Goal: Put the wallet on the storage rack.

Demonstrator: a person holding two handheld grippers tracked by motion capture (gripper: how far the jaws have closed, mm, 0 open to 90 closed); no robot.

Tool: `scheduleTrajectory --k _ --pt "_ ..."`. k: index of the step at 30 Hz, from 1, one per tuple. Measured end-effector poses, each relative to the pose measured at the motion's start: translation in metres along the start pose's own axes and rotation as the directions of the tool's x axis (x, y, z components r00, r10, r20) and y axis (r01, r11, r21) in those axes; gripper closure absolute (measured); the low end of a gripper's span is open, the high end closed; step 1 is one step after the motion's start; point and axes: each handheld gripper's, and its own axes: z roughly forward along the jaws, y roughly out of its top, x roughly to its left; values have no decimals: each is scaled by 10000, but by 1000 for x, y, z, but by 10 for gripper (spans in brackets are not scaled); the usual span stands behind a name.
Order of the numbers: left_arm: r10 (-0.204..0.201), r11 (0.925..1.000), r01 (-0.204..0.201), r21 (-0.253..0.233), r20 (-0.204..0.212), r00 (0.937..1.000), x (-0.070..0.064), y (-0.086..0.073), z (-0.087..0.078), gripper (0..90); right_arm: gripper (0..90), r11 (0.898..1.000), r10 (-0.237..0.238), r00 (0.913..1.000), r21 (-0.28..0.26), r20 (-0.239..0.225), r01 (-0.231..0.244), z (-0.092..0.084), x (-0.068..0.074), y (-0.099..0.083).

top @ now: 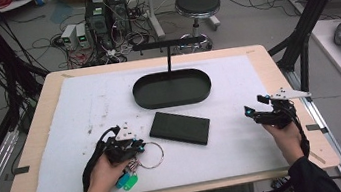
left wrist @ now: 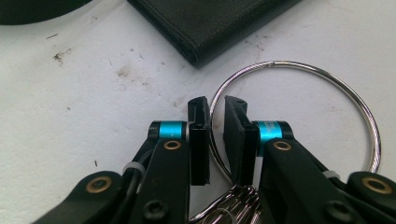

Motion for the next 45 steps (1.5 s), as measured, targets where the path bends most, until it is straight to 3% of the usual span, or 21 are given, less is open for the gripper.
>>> scheduleTrajectory --k 6,10,20,22,37,45 --pt "-95 10000 95 -24 23 10000 0 0 0 793 265 10000 14 10000 -3 -9 -14 0 0 0" --pt "-140 9999 140 -3 -176 9997 2 0 0 713 264 10000 -20 10000 14 -64 20 1 0 0" --pt "-184 9978 178 -641 -92 9998 3 15 -2 667 264 9999 -108 9999 33 -96 108 0 3 -2" --pt "-121 9983 111 -580 -165 9998 4 20 2 667 264 9999 -114 9999 28 -90 114 0 3 -2" --pt "-673 9977 671 89 170 9976 12 31 22 594 264 9998 -183 9998 6 -125 183 -3 4 -5" --pt "-447 9983 432 383 391 9982 11 32 27 696 264 9991 -425 9977 50 -535 429 1 11 -4"
